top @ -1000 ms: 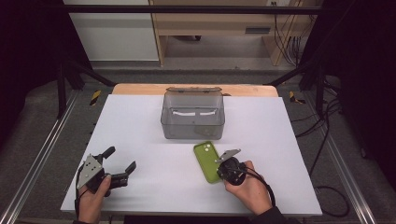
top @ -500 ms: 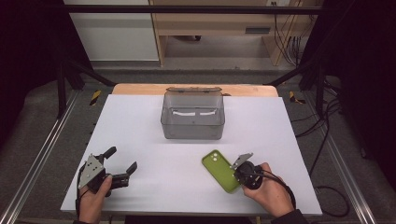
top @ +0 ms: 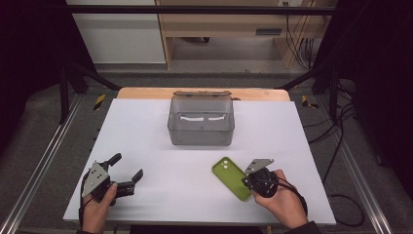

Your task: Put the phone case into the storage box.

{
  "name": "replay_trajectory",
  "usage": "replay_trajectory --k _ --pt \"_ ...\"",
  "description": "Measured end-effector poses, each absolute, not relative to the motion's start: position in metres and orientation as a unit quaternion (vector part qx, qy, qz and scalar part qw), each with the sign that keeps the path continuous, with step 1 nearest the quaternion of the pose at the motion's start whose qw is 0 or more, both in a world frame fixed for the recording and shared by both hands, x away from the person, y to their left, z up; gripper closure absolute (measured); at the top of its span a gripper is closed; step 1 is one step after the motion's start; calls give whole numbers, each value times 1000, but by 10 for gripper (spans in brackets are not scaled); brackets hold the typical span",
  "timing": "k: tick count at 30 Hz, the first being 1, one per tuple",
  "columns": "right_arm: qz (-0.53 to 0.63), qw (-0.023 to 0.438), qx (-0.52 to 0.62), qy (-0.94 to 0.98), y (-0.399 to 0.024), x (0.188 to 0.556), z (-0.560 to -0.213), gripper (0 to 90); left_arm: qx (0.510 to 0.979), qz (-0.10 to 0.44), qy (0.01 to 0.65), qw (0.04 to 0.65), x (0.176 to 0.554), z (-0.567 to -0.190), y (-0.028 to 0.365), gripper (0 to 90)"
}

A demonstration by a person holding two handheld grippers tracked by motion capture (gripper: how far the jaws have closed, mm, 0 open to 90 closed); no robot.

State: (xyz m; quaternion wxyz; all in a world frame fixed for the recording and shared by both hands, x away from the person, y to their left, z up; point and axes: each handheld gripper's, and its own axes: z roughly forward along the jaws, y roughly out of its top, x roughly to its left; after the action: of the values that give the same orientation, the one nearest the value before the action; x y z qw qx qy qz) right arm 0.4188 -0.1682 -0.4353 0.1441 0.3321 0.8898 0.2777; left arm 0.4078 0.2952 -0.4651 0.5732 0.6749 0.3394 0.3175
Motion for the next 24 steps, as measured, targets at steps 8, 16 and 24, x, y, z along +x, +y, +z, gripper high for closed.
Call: replay_trajectory --k 8,16,24 --pt "288 132 331 889 -163 410 -434 701 675 317 341 572 408 -465 295 20" --pt "270 128 333 895 -155 401 -439 430 677 317 340 571 408 -466 294 20" --pt "267 145 342 889 -149 399 -442 115 678 316 339 571 408 -466 294 20"
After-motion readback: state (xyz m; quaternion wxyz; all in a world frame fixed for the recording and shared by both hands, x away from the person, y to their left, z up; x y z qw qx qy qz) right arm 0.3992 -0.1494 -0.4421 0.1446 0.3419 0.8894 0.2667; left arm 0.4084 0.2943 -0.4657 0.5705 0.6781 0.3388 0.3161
